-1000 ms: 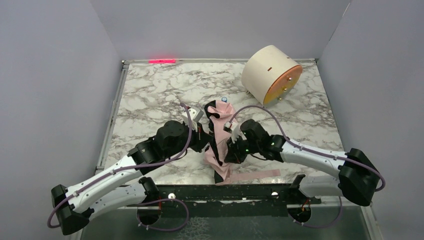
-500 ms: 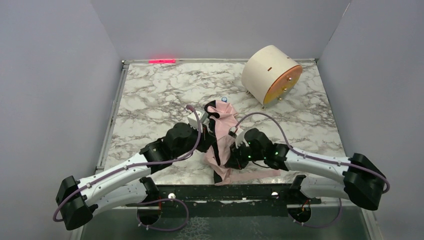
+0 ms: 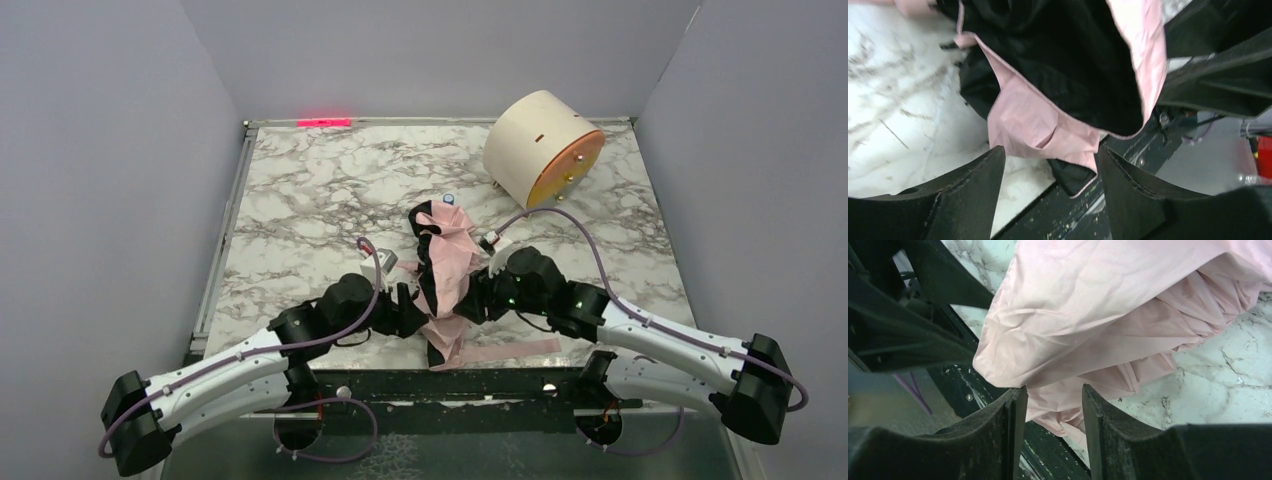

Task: Put away the umbrella

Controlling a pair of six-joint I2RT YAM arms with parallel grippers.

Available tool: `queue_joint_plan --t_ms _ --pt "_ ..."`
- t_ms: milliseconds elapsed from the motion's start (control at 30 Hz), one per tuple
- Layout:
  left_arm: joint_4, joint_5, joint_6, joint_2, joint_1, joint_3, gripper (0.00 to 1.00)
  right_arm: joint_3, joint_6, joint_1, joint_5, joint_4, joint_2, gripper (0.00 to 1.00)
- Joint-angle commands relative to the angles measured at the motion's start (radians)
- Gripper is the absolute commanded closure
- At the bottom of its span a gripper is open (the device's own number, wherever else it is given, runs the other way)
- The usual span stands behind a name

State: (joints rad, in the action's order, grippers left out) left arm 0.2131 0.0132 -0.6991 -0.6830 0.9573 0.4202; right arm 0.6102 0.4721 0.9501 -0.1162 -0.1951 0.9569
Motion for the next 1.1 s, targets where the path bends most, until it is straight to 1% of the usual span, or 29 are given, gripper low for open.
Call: queue_joint_plan --t_ms 0,100,200,333,433,633,733,767,800,900,1000,1067 --pt "-0.008 0.057 -0.07 -0.057 0.051 -0.014 0.29 0.053 0.03 0.007 0.071 -0.047 0.03 0.5" --pt "-0.013 0.019 -0.116 -0.058 0.084 -0.042 0.25 0.067 0.024 0.007 0.082 -0.044 0.045 0.49" --pt "-0.038 -0.028 -0.135 -0.075 0.104 -0.052 0.24 0.062 0.027 0.007 0.06 -0.013 0.062 0.49" --pt "-0.036 -0.103 -0.12 -0.129 0.109 -0.007 0.26 0.047 0.036 0.007 0.01 0.031 0.088 0.49" --pt "-0.032 -0.162 -0.122 -0.151 0.109 0.025 0.28 0.035 0.046 0.007 0.003 0.047 0.092 0.49" --pt "-0.125 -0.148 -0.106 -0.152 0.115 0.038 0.26 0.024 0.046 0.007 0.022 0.043 0.083 0.49" --pt "-0.132 -0.143 -0.106 -0.188 0.115 0.038 0.26 0.016 0.053 0.007 0.022 0.047 0.084 0.49" --pt "-0.132 -0.137 -0.108 -0.206 0.116 0.042 0.27 0.013 0.055 0.007 0.02 0.05 0.084 0.49" --pt "-0.133 -0.128 -0.109 -0.222 0.116 0.046 0.31 0.011 0.057 0.007 0.017 0.054 0.086 0.49" --pt "-0.129 -0.107 -0.095 -0.264 0.122 0.067 0.44 0.004 0.061 0.007 0.016 0.056 0.093 0.49" --pt "-0.113 -0.108 -0.082 -0.278 0.127 0.087 0.54 -0.003 0.066 0.007 0.02 0.063 0.097 0.49" --pt "-0.106 -0.107 -0.071 -0.278 0.129 0.1 0.65 -0.01 0.071 0.007 0.022 0.067 0.1 0.49"
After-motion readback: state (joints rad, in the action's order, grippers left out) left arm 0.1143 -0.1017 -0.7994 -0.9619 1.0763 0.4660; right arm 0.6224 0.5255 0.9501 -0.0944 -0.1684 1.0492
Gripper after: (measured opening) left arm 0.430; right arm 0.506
